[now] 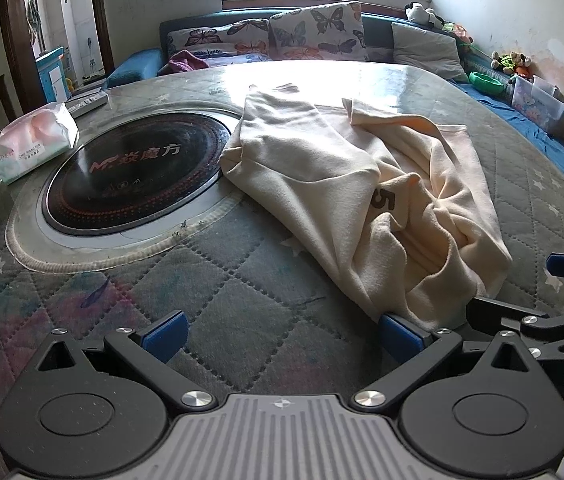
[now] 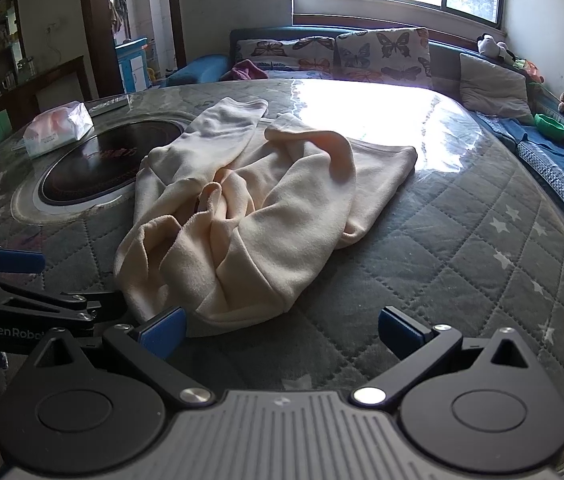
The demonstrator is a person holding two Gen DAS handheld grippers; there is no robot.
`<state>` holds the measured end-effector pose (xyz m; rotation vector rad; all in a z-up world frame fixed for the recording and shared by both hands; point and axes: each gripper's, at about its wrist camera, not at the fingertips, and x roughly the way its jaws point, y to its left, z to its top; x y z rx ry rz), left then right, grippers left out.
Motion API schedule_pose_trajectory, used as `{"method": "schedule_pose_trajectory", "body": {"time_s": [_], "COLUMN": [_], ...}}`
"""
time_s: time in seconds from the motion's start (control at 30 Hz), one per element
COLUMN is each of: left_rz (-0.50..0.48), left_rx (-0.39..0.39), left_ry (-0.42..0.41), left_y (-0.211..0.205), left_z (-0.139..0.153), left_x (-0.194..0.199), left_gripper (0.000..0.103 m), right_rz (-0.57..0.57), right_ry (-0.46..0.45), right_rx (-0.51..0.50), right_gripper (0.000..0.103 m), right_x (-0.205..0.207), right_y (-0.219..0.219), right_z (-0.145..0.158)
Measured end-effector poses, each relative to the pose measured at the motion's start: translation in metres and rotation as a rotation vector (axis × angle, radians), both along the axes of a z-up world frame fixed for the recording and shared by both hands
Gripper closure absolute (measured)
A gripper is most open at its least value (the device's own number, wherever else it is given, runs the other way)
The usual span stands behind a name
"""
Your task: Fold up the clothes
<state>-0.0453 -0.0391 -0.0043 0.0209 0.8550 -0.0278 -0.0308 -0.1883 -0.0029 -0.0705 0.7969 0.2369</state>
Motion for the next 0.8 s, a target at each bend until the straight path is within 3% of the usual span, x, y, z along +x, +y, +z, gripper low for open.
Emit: {"method": "schedule_pose_trajectory", "body": {"time_s": [0.8], "left_rz": [-0.002], "left_rx": [0.001], "left_ry": [-0.042], "left_y": [0.02], "left_z": [0.022], "left_x": [0.032], "left_gripper": [0.0], "right_rz": [0.117], "right_ry": [-0.028], "right_rx": [0.038], "right_gripper": [0.0], "right_x": [0.034], "right_y": [-0.002], "right_z": [0.02]}}
